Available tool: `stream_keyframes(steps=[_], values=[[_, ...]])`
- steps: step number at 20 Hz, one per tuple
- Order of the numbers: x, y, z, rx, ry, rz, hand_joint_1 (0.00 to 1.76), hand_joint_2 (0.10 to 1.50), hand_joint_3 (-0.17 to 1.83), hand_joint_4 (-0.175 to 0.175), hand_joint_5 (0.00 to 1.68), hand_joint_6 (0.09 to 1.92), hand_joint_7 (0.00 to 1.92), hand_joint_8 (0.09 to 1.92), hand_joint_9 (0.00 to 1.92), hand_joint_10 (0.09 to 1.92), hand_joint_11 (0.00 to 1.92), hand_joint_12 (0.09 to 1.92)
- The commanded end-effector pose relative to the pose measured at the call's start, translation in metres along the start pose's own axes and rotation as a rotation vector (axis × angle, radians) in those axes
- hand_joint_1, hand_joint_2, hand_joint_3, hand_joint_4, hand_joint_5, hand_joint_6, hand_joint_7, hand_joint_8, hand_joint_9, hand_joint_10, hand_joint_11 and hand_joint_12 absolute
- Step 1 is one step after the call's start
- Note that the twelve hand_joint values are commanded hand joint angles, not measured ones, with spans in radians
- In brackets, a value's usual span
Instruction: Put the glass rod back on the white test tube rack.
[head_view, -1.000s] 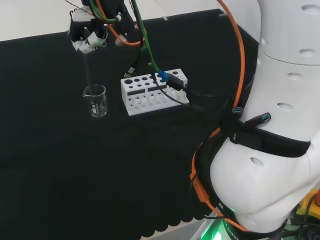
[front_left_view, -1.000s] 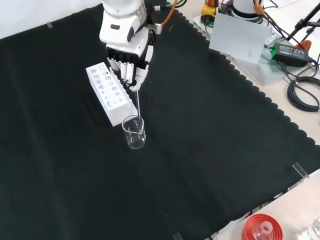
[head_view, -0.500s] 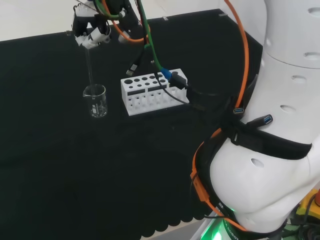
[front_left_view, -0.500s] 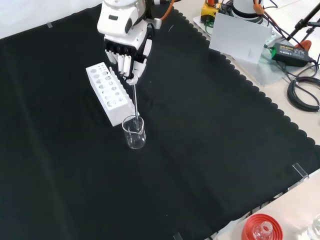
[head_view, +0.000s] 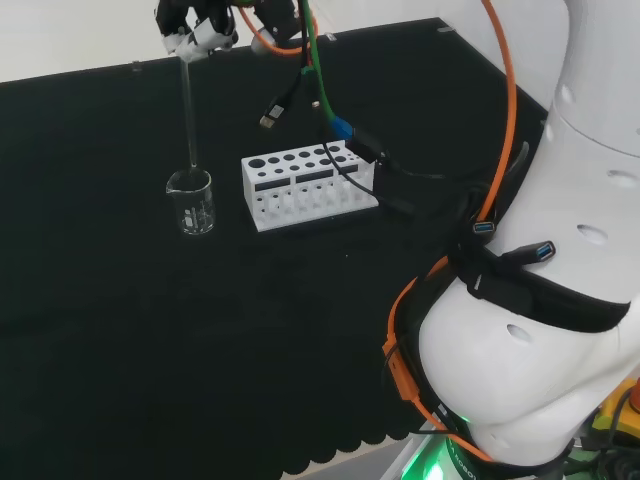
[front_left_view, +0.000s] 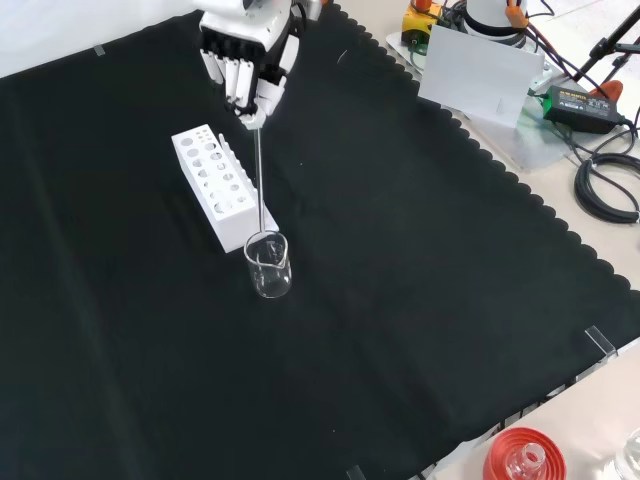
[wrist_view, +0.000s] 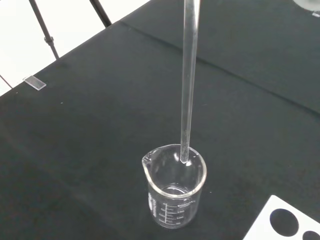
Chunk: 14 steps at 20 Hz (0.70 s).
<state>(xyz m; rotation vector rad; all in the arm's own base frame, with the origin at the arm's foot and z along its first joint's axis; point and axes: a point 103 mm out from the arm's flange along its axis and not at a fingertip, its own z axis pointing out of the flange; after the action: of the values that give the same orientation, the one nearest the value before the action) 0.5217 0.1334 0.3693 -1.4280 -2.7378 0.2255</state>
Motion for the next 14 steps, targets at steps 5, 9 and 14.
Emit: stream_keyframes(steps=[5,9,14], values=[[-0.023,-0.022,-0.006,-0.009,0.024,0.054,1.29,1.13,-0.17,-0.175,1.10,0.82,1.14,0.84,1.67,0.56,1.58,0.72],[-0.038,-0.031,-0.013,-0.038,0.038,0.084,1.29,1.13,-0.17,-0.175,1.10,0.82,1.14,0.84,1.67,0.56,1.58,0.72],[-0.060,-0.054,-0.019,-0.042,0.034,0.125,1.29,1.13,-0.17,-0.175,1.10,0.82,1.14,0.84,1.67,0.56,1.58,0.72]])
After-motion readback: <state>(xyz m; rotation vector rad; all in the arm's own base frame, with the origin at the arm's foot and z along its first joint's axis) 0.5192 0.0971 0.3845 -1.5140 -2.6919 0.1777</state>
